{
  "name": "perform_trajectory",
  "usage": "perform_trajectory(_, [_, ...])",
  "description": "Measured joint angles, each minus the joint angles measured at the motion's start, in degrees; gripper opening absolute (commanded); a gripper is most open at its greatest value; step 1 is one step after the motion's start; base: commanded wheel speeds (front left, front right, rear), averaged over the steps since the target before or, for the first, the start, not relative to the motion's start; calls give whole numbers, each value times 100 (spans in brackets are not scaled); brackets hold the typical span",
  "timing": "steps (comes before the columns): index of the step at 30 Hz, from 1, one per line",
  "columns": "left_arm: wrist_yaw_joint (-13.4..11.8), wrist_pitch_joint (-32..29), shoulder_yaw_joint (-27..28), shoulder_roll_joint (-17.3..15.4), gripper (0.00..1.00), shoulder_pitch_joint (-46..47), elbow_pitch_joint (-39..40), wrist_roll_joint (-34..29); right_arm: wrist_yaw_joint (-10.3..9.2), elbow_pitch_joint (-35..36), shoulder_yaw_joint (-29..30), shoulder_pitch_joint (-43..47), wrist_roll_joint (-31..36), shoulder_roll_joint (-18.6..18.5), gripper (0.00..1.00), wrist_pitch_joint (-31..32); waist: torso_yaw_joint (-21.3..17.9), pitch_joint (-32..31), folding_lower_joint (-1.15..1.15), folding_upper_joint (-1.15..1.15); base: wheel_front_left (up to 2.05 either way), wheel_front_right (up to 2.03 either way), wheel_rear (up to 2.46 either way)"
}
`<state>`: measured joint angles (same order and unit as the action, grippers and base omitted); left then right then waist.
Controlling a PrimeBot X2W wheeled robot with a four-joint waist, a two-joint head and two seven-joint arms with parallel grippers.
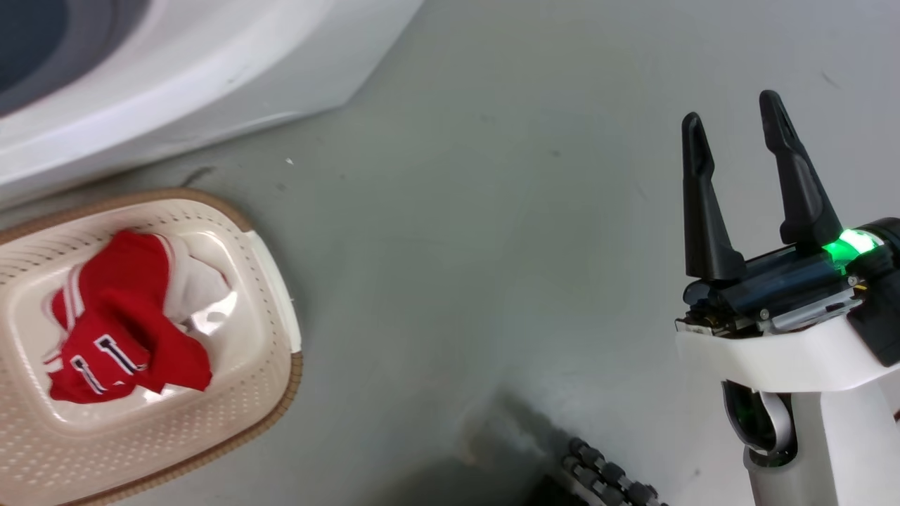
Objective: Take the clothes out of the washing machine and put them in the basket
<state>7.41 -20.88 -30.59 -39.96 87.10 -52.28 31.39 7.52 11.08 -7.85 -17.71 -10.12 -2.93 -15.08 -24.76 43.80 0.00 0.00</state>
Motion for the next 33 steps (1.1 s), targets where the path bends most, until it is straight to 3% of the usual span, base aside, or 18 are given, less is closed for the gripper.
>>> perform_trajectory(7, [0,1058,-183,300,0,-1043,-141,515,0,-183,54,43,407,3,100,0,325,-721,0,0,0,0,0])
perform_trajectory(8, [0,1446,-249,434,0,-1518,-166,720,0,-244,94,141,571,3,100,0,469,-1081,-1,0,0,0,0])
perform_trajectory(22, [-20,2811,-501,792,0,-3485,488,1116,0,-546,210,638,905,2,100,0,1274,-2607,-2,0,0,0,0])
perform_trajectory(27, [-219,3175,-479,699,0,-4078,1061,1123,0,-590,247,734,913,1,100,0,1535,-2982,-2,0,0,0,0])
perform_trajectory(33, [-715,3433,-303,611,0,-4858,2135,1216,0,-628,344,864,920,1,100,0,1765,-3317,-2,0,0,0,0])
